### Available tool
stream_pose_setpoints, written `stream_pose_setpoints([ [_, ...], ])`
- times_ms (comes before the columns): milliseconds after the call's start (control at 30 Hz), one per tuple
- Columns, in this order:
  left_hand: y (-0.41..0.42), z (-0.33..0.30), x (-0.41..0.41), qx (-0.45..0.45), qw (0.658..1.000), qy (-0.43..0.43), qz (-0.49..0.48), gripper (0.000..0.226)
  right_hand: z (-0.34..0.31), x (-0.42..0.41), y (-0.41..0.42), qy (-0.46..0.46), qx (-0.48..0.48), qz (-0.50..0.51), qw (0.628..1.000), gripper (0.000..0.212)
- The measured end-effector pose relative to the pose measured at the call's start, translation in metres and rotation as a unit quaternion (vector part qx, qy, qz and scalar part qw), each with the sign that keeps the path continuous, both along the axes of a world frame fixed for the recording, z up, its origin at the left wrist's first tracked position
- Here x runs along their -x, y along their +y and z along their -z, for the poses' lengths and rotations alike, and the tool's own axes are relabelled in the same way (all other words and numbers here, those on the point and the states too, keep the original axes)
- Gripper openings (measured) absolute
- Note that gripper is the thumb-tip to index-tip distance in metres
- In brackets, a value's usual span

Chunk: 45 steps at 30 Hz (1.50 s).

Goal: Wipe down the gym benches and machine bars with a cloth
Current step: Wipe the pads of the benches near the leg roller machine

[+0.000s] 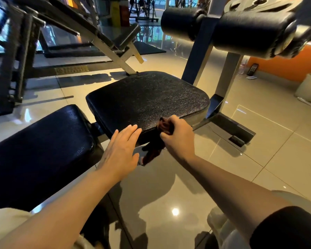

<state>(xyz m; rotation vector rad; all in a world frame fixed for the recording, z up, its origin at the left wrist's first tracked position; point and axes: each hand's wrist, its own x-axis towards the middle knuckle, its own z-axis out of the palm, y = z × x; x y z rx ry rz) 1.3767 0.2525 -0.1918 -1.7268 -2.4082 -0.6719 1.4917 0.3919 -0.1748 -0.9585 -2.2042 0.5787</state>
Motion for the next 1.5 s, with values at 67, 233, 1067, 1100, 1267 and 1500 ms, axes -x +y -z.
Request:
stream_pose_setpoints([
  [67,-0.005,0.0,0.001,0.0,1.0,0.002,-0.006,0.072,-0.006,-0.008,0.019,0.047,0.031,0.081,0.995,0.018],
  [233,-0.02,0.003,0.006,-0.009,0.999,-0.009,-0.031,0.073,-0.002,0.003,0.027,0.018,0.067,0.104,0.992,0.027],
  [1067,-0.061,0.029,0.037,-0.066,0.996,0.012,-0.056,0.072,0.029,0.049,-0.074,0.01,-0.026,-0.061,0.998,0.03],
  [1100,-0.058,0.029,0.035,-0.065,0.997,0.018,-0.047,0.073,0.029,0.047,-0.07,0.007,-0.026,-0.073,0.997,0.029],
  [1267,-0.038,0.025,0.02,-0.087,0.995,0.039,0.009,0.075,0.026,0.034,-0.037,0.025,-0.019,-0.009,0.999,0.025],
  [1500,-0.01,0.023,0.008,-0.092,0.995,0.035,0.027,0.068,0.007,0.009,0.02,0.057,0.046,0.167,0.983,0.024],
])
